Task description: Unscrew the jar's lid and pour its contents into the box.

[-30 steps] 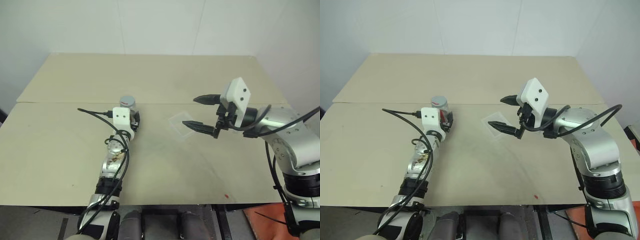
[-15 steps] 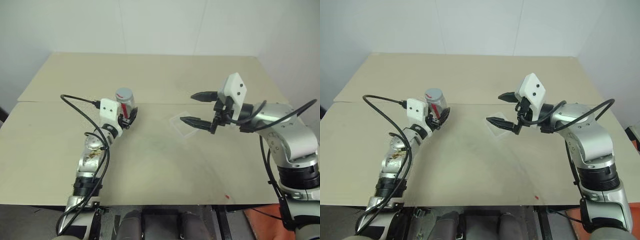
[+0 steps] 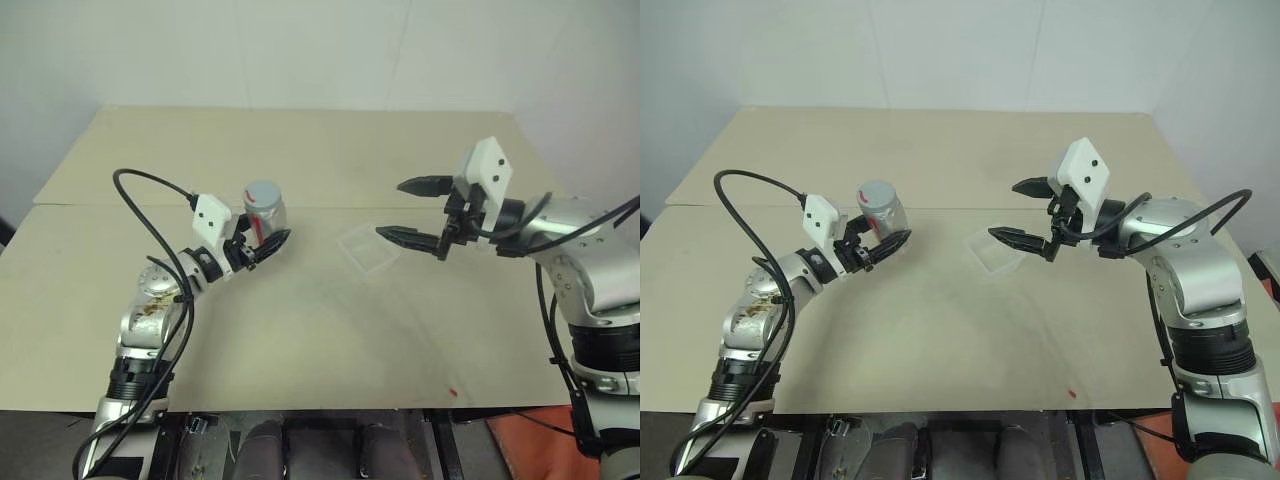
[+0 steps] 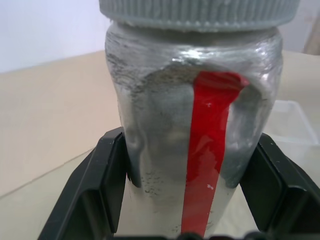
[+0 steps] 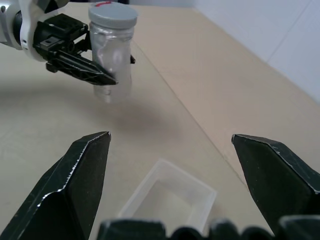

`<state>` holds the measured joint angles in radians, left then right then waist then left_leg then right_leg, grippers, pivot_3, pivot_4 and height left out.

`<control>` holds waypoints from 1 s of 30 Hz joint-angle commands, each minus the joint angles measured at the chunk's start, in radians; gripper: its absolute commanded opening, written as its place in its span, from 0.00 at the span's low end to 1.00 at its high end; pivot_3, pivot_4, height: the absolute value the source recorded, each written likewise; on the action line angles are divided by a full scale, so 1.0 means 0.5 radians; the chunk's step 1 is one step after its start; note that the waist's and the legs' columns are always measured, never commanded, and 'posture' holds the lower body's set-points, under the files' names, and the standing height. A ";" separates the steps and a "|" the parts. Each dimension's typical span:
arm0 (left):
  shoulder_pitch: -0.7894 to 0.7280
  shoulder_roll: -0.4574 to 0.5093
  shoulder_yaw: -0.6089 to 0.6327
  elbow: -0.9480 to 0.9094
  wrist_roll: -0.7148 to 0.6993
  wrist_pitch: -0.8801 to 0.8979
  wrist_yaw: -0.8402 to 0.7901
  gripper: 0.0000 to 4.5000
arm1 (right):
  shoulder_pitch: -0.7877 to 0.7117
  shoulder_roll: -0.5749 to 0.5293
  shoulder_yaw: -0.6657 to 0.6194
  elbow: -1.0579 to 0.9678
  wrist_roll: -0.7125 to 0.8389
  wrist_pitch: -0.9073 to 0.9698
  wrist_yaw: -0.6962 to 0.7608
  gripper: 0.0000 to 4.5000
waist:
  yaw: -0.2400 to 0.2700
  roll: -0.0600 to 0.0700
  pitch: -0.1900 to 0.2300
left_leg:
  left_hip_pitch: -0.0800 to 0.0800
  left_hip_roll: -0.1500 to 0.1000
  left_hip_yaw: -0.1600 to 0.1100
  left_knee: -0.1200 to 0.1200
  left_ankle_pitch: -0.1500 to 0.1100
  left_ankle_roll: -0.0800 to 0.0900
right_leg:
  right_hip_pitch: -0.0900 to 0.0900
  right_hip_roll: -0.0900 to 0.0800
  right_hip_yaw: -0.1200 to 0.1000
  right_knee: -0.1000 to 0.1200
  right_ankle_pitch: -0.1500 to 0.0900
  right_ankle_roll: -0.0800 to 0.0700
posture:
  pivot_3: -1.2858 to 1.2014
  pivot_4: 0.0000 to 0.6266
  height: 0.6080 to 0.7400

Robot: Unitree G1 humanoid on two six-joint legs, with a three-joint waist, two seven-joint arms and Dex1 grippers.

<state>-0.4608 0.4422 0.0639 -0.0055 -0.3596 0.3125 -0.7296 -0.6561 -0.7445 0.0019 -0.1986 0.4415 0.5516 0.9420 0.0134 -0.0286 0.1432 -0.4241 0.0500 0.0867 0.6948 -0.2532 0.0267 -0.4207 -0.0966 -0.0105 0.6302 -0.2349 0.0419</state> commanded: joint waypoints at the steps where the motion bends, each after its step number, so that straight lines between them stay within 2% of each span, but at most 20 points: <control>1: -0.090 0.062 0.018 -0.018 -0.096 0.011 -0.159 0.63 | -0.099 0.006 -0.037 -0.008 0.007 -0.062 0.026 1.00 | -0.003 0.000 0.000 | 0.000 0.000 0.000 0.000 0.000 0.000 | 0.000 0.000 0.000 0.000 0.000 0.000 | 0.52 0.24 1.00; 11: -0.237 0.173 -0.017 0.163 -0.164 -0.013 -0.591 0.63 | -0.356 0.298 0.029 0.132 0.076 -0.024 0.029 1.00 | -0.011 0.000 0.000 | 0.000 0.001 0.001 0.000 0.001 -0.001 | -0.001 0.002 0.001 0.003 0.000 0.000 | 0.52 0.24 1.00; 16: -0.147 0.208 -0.050 0.020 -0.154 -0.011 -0.631 0.63 | -0.352 0.431 0.030 0.095 0.165 0.020 0.043 1.00 | -0.008 0.001 0.000 | -0.003 0.001 0.002 0.000 0.001 -0.002 | -0.002 0.002 0.000 0.003 0.000 0.000 | 0.52 0.24 1.00; 23: -0.029 0.305 0.044 -0.117 -0.227 -0.015 -0.661 0.63 | -0.453 0.626 0.124 0.024 0.231 0.123 0.002 1.00 | -0.014 0.002 0.001 | -0.001 0.003 0.001 0.000 0.001 -0.002 | -0.002 0.002 0.000 0.005 0.000 0.000 | 0.52 0.24 1.00; 25: -0.022 0.306 0.061 -0.159 -0.270 0.029 -0.644 0.63 | -0.526 0.659 0.192 0.045 0.167 0.228 -0.101 1.00 | -0.018 0.002 0.001 | -0.001 0.003 0.001 -0.001 0.001 -0.002 | -0.002 0.003 0.000 0.007 0.000 0.000 | 0.52 0.24 1.00; 30: -0.068 0.304 -0.008 -0.135 -0.254 0.018 -0.690 0.63 | -0.535 0.700 0.206 0.072 0.176 0.261 -0.135 1.00 | -0.007 0.002 0.001 | -0.002 0.002 0.001 0.000 0.001 -0.002 | -0.001 0.002 -0.001 0.006 0.000 0.000 | 0.52 0.24 1.00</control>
<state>-0.4680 0.5866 0.0601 -0.0434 -0.4744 0.3289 -1.0653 -0.9118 -0.3889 0.1187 -0.1362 0.5215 0.6718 0.8805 0.0100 -0.0277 0.1437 -0.4252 0.0510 0.0873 0.6949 -0.2527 0.0260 -0.4216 -0.0955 -0.0108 0.6331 -0.2349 0.0419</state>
